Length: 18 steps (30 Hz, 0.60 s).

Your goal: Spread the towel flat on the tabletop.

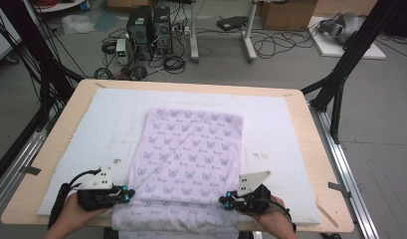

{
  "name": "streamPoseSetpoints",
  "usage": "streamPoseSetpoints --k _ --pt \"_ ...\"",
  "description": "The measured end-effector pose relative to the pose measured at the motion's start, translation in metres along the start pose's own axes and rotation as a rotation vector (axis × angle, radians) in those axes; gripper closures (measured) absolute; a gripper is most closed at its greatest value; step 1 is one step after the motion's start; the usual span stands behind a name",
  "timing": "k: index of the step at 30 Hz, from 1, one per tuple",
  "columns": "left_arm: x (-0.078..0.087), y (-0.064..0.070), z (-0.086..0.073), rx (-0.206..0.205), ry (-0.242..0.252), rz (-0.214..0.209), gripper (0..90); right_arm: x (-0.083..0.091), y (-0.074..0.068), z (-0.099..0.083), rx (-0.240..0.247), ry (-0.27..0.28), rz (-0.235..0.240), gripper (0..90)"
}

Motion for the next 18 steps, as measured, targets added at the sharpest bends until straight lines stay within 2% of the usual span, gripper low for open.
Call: streamPoseSetpoints --k 1,3,5,6,7,9,12,13,14,15,16,17,18 --pt "0.004 0.006 -0.001 -0.010 0.009 -0.014 87.9 0.004 -0.008 0.001 0.015 0.013 0.025 87.7" --pt "0.010 0.011 -0.001 -0.029 0.023 -0.013 84.2 0.012 -0.017 0.004 0.026 0.040 0.032 80.7" --pt "0.009 0.003 0.005 -0.010 0.037 0.015 69.4 0.018 -0.011 0.007 0.012 0.050 0.009 74.7" --pt "0.007 -0.002 0.008 -0.002 0.042 0.025 64.3 0.019 -0.002 0.008 0.002 0.038 -0.027 71.0" --pt "0.004 -0.010 0.012 0.012 0.050 0.037 61.8 0.018 0.006 0.008 -0.008 0.029 -0.047 68.4" --pt "-0.008 -0.028 0.020 0.030 0.045 0.053 57.0 0.011 0.029 0.008 -0.054 0.014 -0.071 64.5" --pt "-0.029 -0.048 0.026 0.058 0.004 0.064 53.4 -0.007 0.054 0.006 -0.097 -0.012 -0.081 61.7" --pt "-0.036 -0.053 0.027 0.070 -0.015 0.058 52.9 -0.012 0.058 0.006 -0.101 -0.029 -0.082 61.7" --pt "-0.044 -0.058 0.025 0.069 -0.049 0.046 54.0 -0.017 0.061 0.005 -0.103 -0.062 -0.082 62.5" --pt "-0.046 -0.058 0.025 0.060 -0.041 0.055 60.6 -0.025 0.063 0.004 -0.096 -0.101 -0.082 65.6" --pt "-0.045 -0.058 0.024 0.047 -0.027 0.072 70.0 -0.027 0.062 0.003 -0.088 -0.106 -0.090 71.2" --pt "-0.044 -0.059 0.023 0.060 -0.030 0.055 85.9 -0.027 0.061 0.003 -0.080 -0.088 -0.086 83.4" --pt "-0.042 -0.058 0.022 0.053 -0.034 0.058 87.3 -0.027 0.060 0.002 -0.075 -0.087 -0.064 87.5"
Point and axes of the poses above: each handheld gripper's, and its own axes: x roughly backward along the jaws, z roughly out of its top, y roughly to its right, the point moved 2 cm from there along -x, roughly forward along the jaws, and after that the axes turned 4 degrees about -y, right-handed, at the moved point
